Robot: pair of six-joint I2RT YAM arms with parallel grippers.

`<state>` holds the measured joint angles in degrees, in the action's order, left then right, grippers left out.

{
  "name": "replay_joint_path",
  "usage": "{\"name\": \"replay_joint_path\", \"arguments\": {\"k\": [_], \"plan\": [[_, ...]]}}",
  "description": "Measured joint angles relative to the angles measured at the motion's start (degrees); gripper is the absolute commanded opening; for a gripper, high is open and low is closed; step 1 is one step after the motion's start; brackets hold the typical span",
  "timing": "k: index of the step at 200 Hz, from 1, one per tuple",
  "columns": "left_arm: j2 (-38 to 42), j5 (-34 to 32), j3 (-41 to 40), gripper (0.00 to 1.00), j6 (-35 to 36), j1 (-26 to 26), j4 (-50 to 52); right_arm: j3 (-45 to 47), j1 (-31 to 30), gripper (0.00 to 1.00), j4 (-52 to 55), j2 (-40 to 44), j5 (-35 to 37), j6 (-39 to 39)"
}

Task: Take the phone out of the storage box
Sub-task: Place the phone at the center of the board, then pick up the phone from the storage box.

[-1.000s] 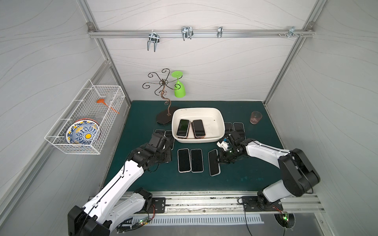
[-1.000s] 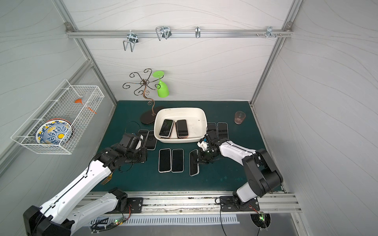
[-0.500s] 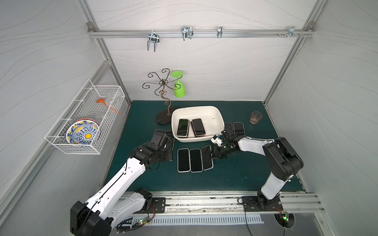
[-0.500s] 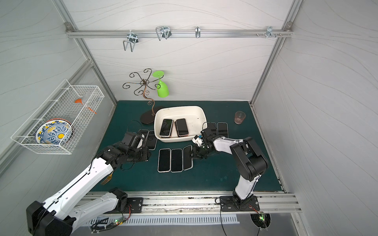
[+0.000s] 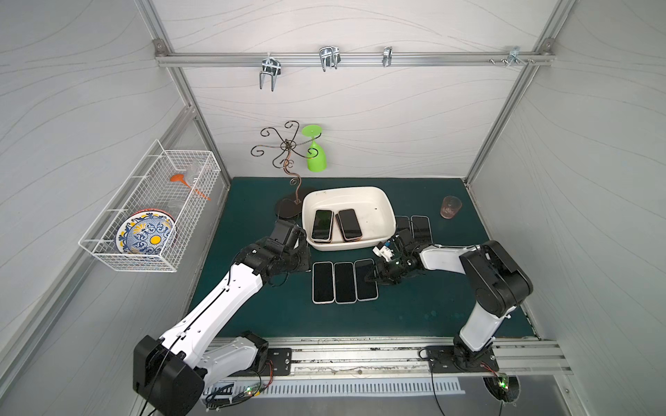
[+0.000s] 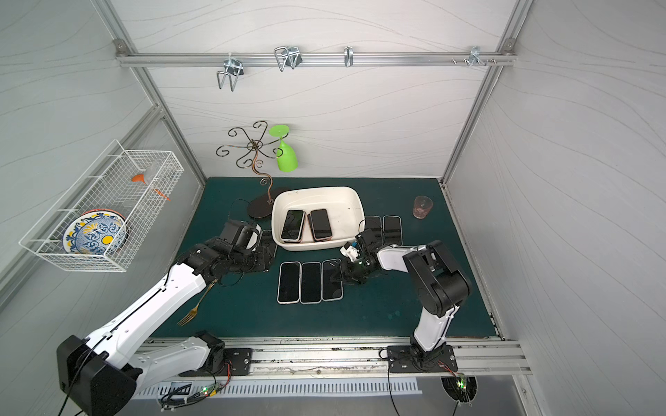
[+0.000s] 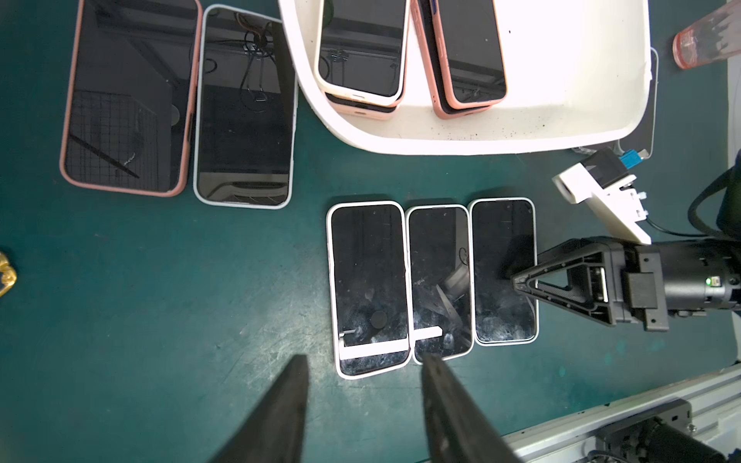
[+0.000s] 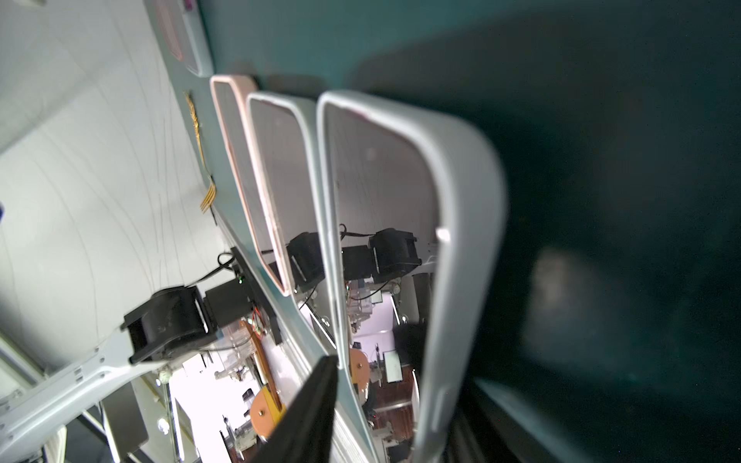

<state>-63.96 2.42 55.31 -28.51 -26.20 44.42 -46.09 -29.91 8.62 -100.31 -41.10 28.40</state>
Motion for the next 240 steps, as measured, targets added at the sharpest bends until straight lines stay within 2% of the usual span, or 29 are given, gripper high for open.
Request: {"name": "replay_joint_path", "arguments": {"k": [23,30,58,95,104,128,168,197,240], "plan": [[-2.29,0.00,1.62,0.76,0.42,-0.02,-0.66,0.37,0.02,0.69,-0.66,0.90,-0.52,-0.13],[-3.34,-0.04,2.38,0.80,0.61,-0.09,-0.74,0.57,0.07,0.79,-0.70,1.51,-0.59,-0.31],[-9.79,-0.55,7.67,0.89,1.01,-0.31,-1.14,2.08,1.62,0.98,1.16,5.57,0.74,-1.07],[-19.56,-2.25,14.12,0.99,2.14,-0.87,-2.95,2.43,3.45,0.98,6.93,9.40,4.26,-2.49],[-23.23,-3.52,18.47,0.99,2.78,-1.01,-0.22,2.10,3.50,0.98,9.40,10.43,5.60,-2.93],[-35.19,-7.43,28.74,0.99,5.42,-1.09,-1.36,0.11,3.54,0.98,15.52,15.32,7.85,-3.98],[-48.92,-13.66,42.21,0.99,9.33,-0.57,2.27,-8.31,3.54,0.99,20.92,20.28,8.35,-6.16],[-53.70,-14.97,46.40,0.99,11.06,0.20,2.75,-12.41,3.91,0.99,22.80,20.28,8.35,-7.89],[-55.89,-13.09,52.78,0.99,11.56,-0.59,5.03,-12.50,7.13,0.99,23.15,18.95,8.15,-8.33]]}}
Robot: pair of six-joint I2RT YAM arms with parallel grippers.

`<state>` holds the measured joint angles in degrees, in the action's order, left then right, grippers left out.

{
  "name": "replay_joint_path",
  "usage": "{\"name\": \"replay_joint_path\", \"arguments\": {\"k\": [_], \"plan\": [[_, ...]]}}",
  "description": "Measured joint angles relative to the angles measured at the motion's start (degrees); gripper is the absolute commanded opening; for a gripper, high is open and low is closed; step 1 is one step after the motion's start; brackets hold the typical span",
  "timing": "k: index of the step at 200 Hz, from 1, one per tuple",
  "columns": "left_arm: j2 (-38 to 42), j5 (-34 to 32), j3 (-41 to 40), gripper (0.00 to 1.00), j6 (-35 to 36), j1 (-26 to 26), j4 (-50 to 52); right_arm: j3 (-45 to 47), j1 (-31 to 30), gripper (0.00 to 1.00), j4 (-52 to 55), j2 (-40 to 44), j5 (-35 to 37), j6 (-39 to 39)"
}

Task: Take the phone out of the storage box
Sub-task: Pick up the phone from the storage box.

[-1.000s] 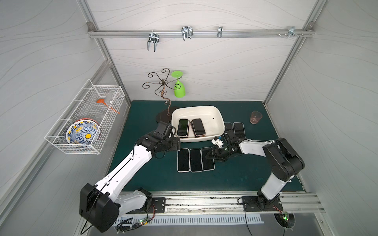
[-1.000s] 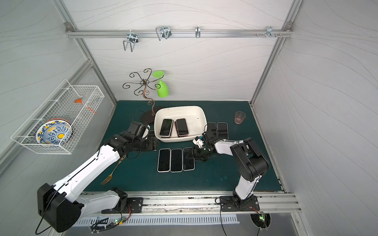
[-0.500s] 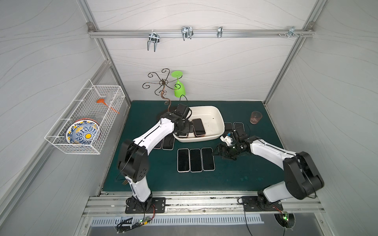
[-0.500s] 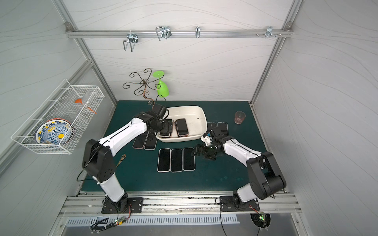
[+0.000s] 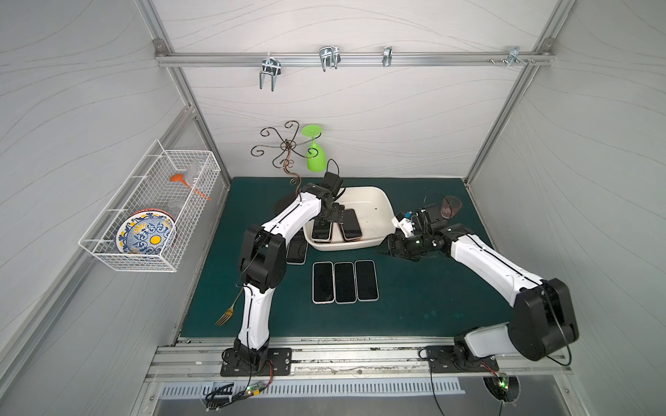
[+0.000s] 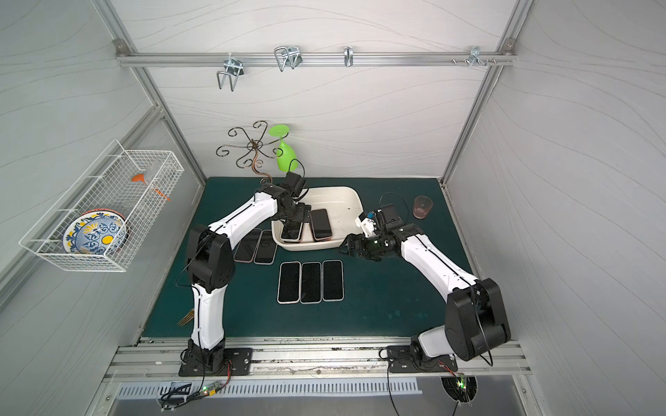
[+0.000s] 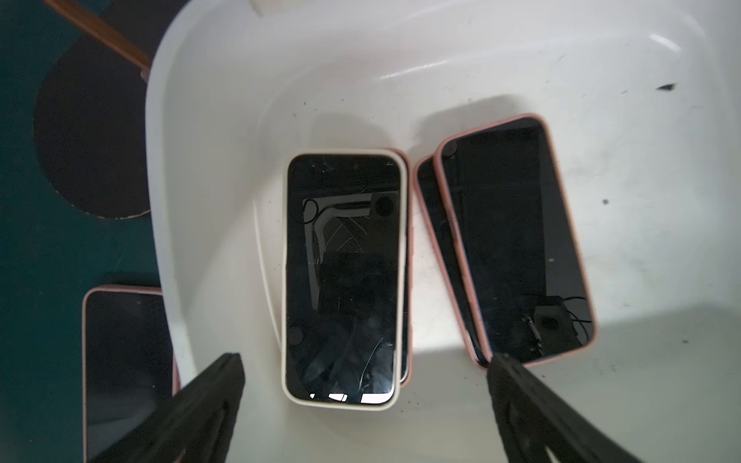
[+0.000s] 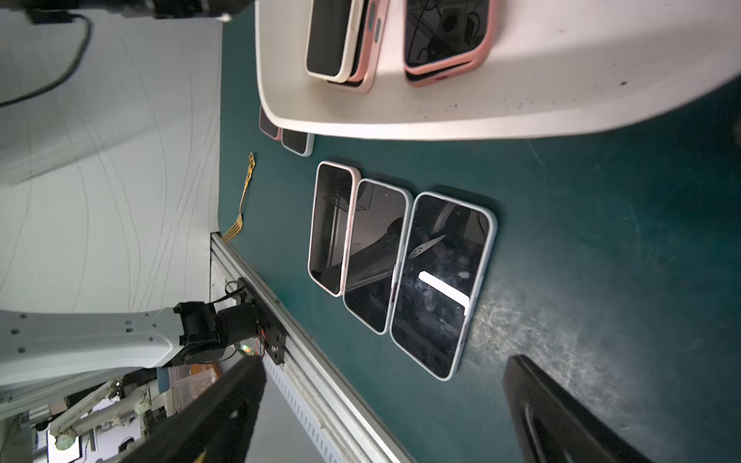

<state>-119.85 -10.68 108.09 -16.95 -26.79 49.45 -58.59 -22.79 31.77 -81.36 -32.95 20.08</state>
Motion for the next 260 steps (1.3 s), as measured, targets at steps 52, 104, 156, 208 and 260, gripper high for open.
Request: {"name": "replay_joint_path", "arguments": {"k": [52,104,156,208,260], "plan": [[-10.80,1.33,19.21,0.99,-1.97,-5.11,4.57,-2.23,3.34,0.98,-0.02,-4.28,1.88,-0.04],[-17.51,1.60,22.23,0.99,-9.53,-6.01,9.46,-9.62,3.52,0.99,0.28,-9.44,4.96,-0.76],[-2.29,1.05,8.33,0.99,-13.77,-3.08,5.90,-23.47,2.14,0.99,2.12,-20.61,10.71,-2.32],[14.23,0.72,3.63,0.99,-13.18,2.08,1.99,-45.94,-6.82,0.99,6.93,-37.42,19.96,-7.78],[17.99,2.12,-7.87,0.99,-12.35,5.44,1.05,-58.31,-11.89,0.99,10.58,-49.86,27.17,-12.61]]}}
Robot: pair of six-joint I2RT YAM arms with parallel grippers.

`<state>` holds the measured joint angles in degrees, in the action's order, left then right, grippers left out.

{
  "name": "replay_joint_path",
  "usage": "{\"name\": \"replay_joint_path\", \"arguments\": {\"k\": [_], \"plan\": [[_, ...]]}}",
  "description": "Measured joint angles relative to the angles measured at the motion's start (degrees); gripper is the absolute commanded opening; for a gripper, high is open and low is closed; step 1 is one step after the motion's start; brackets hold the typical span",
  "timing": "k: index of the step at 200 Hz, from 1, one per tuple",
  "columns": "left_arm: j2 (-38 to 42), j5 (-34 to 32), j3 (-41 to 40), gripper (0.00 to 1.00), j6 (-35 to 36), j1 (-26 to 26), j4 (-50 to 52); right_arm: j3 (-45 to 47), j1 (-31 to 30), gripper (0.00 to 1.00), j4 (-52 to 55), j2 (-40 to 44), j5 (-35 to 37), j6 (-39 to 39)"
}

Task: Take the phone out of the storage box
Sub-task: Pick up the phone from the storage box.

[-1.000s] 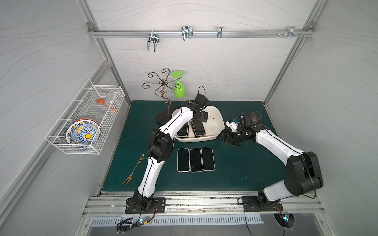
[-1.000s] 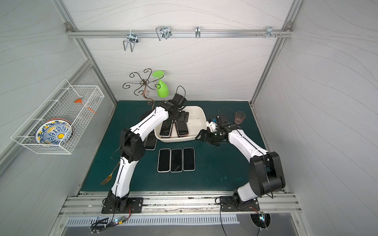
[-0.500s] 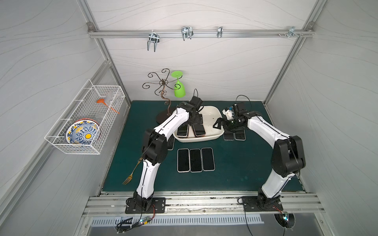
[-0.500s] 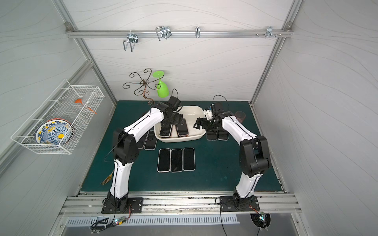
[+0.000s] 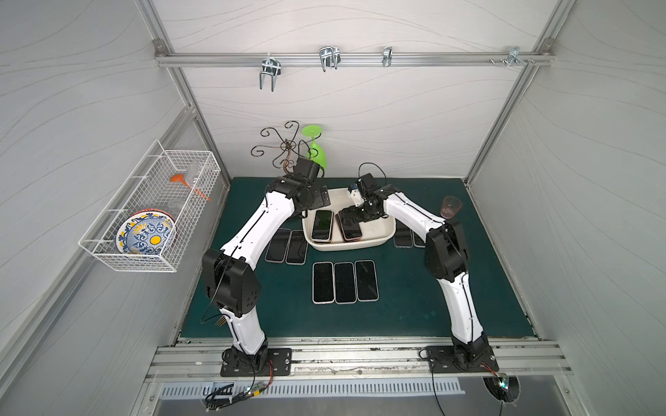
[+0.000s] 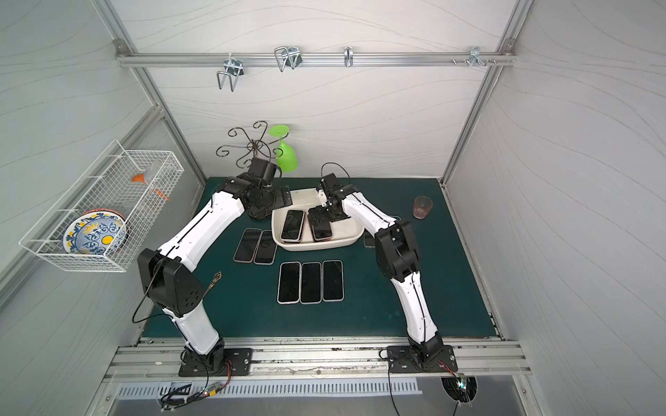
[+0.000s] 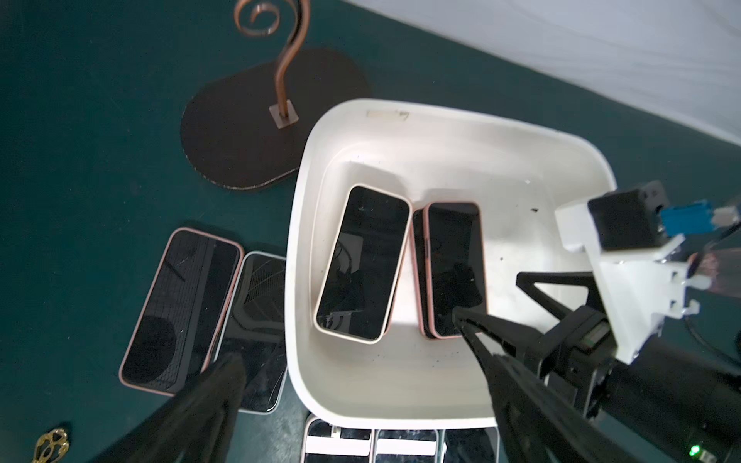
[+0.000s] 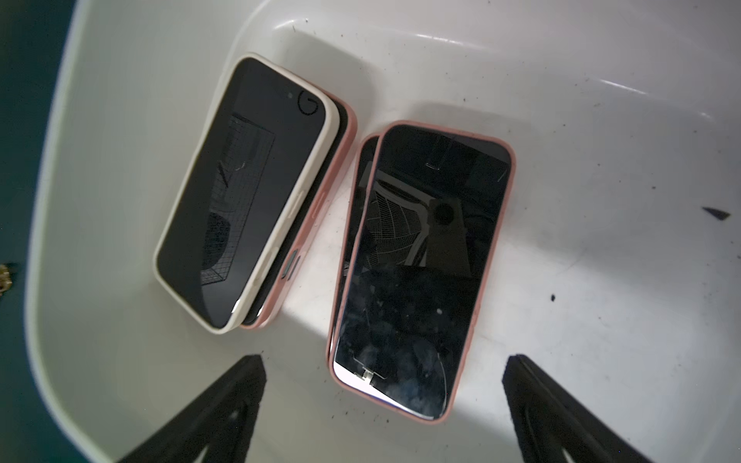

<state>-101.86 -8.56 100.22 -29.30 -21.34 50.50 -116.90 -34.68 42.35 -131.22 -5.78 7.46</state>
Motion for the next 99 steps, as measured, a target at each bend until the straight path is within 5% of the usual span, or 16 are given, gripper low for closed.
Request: {"name": "replay_joint_path", "arguments": {"k": [99], "plan": [[1.18,3.30,-4.85,0.99,0.44,1.60,-1.55,-5.88,-1.09,0.99,1.88,-7.48,3.43,-2.71]]}}
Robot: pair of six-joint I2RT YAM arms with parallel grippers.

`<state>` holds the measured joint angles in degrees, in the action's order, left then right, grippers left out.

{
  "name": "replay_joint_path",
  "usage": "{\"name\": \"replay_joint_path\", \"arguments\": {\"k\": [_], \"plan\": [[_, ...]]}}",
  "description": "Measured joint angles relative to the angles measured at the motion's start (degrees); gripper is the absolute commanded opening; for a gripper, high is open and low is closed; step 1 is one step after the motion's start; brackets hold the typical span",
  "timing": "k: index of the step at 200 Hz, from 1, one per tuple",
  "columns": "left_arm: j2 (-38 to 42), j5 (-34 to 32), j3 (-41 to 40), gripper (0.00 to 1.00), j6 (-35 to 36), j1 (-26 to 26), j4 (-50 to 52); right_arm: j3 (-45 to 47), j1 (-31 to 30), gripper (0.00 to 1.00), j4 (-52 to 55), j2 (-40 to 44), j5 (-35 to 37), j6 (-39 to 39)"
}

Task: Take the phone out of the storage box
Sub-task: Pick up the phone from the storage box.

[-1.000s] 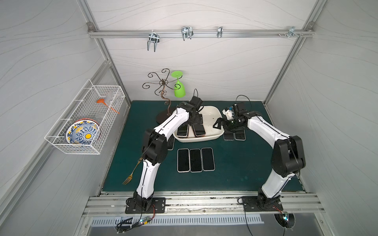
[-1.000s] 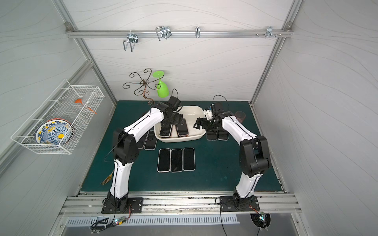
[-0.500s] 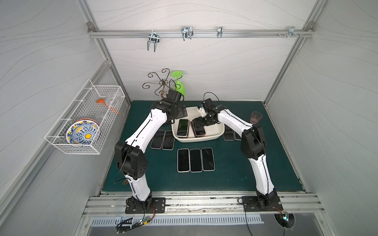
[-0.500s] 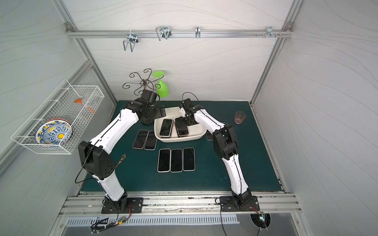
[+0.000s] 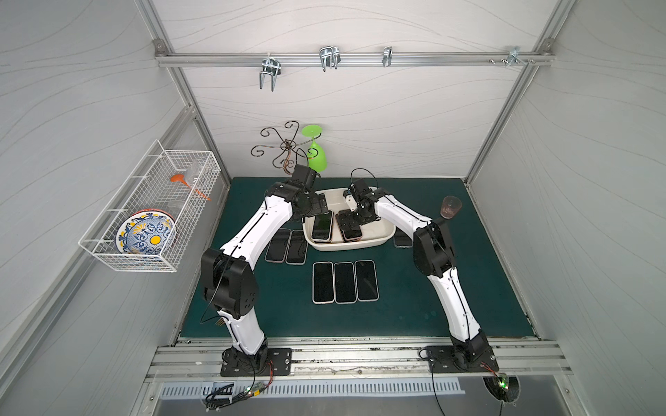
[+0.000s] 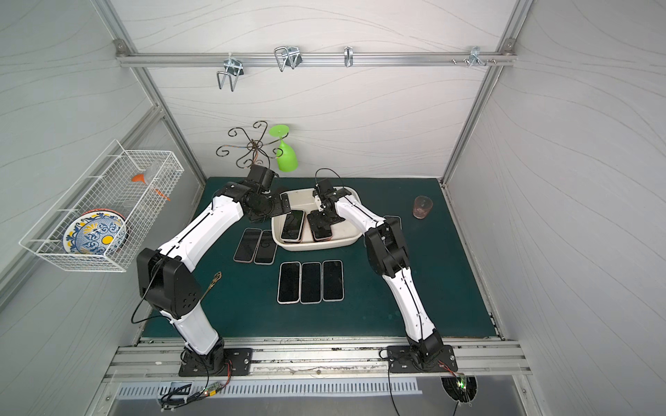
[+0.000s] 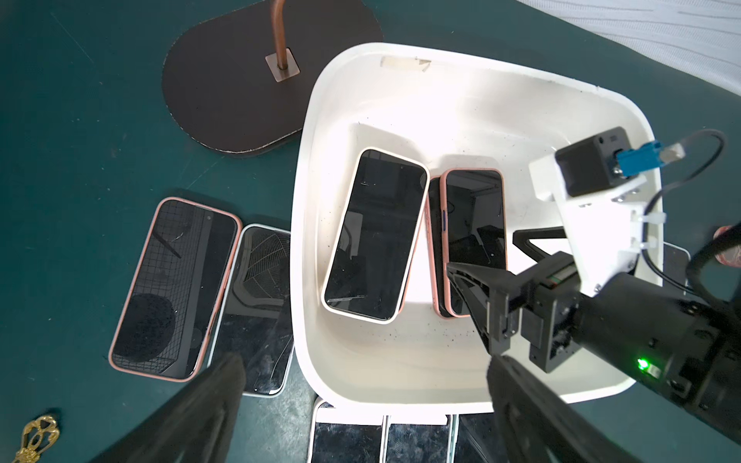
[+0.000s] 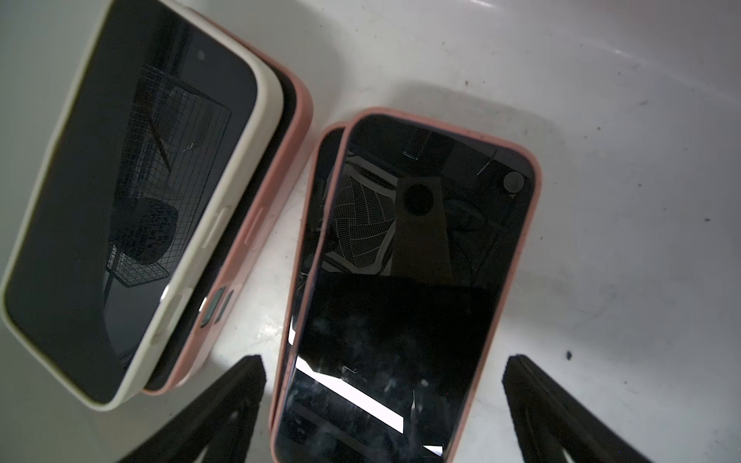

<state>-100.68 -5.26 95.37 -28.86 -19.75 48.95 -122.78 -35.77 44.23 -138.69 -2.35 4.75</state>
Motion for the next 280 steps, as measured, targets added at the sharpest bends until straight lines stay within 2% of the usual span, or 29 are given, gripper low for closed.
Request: {"name": "replay_joint_path", "arguments": {"k": [67,84,135,148,155,227,253,280], "plan": [[0.04,0.94,-1.01,0.99,0.26,0.24,-0.46,-3.72,-0.50,0.99,1.36,-4.07,0.92,-0.24],[0.04,1.05,-1.05,0.99,0.37,0.33,-0.48,-3.87,-0.63,0.95,1.38,-4.22,1.51,-0.22],[0.44,1.49,-2.60,0.99,0.79,0.74,-1.44,-3.78,-0.72,0.62,1.27,-4.20,1.95,0.46],[1.01,1.57,-3.56,0.99,0.83,0.96,-1.46,-3.76,-0.72,0.41,1.29,-4.20,1.90,0.52],[1.36,1.62,-4.02,0.99,0.83,1.09,-1.49,-3.69,-0.72,0.37,1.25,-4.15,1.92,0.63],[5.81,4.79,-9.09,0.99,0.81,2.67,-5.01,4.74,-0.37,0.34,0.39,2.91,1.77,2.80],[7.65,9.03,-11.89,0.99,-1.14,3.06,-9.01,5.92,0.31,0.36,0.46,8.39,0.00,3.98],[9.07,16.37,-17.16,0.99,-6.78,3.21,-17.94,5.99,1.16,0.35,0.35,14.93,-2.69,5.29]]}}
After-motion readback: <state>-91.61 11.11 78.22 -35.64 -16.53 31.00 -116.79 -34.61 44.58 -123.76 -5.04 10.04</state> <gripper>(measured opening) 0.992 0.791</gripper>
